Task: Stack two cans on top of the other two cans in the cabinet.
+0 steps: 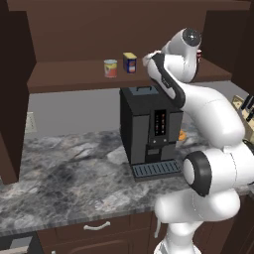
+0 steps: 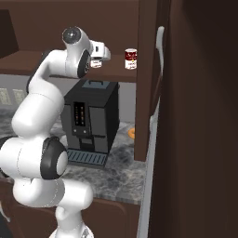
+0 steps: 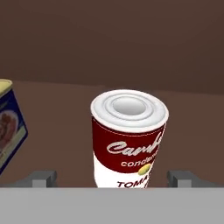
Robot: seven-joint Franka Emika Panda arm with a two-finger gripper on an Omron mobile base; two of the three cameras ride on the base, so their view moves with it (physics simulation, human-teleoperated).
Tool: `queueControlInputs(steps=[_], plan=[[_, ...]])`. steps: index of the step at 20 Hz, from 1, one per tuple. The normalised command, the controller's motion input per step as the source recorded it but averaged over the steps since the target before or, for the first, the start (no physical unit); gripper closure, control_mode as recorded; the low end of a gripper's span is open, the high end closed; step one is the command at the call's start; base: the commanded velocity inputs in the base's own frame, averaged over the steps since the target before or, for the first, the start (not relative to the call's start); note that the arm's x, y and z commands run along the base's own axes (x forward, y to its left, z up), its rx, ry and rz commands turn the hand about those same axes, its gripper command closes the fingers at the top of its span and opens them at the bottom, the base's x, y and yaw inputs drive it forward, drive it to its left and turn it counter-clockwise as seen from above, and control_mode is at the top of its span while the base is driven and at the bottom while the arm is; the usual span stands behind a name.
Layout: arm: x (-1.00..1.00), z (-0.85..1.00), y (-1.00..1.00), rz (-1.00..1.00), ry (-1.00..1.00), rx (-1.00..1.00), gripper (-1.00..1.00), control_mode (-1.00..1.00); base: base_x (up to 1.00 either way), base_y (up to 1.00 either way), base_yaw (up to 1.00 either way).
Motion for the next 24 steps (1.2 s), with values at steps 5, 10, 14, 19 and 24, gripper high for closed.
queueControlInputs(steps=[5,10,14,19,24], plan=[[0.22,-0.07,-0.02,0.0,0.0,0.02,-1.0,-1.0,0.0,0.0,0.0],[0.21,-0.11,-0.01,0.0,0.0,0.02,-1.0,-1.0,0.0,0.0,0.0],[0.23,-0.09,-0.03,0.0,0.0,0.0,-1.0,-1.0,0.0,0.0,0.0],[0.06,0.0,-0.02,0.0,0.0,0.0,1.0,-1.0,0.0,0.0,0.0],[-0.05,0.0,-0.12,0.0,0.0,0.0,1.0,-1.0,0.0,0.0,0.0]])
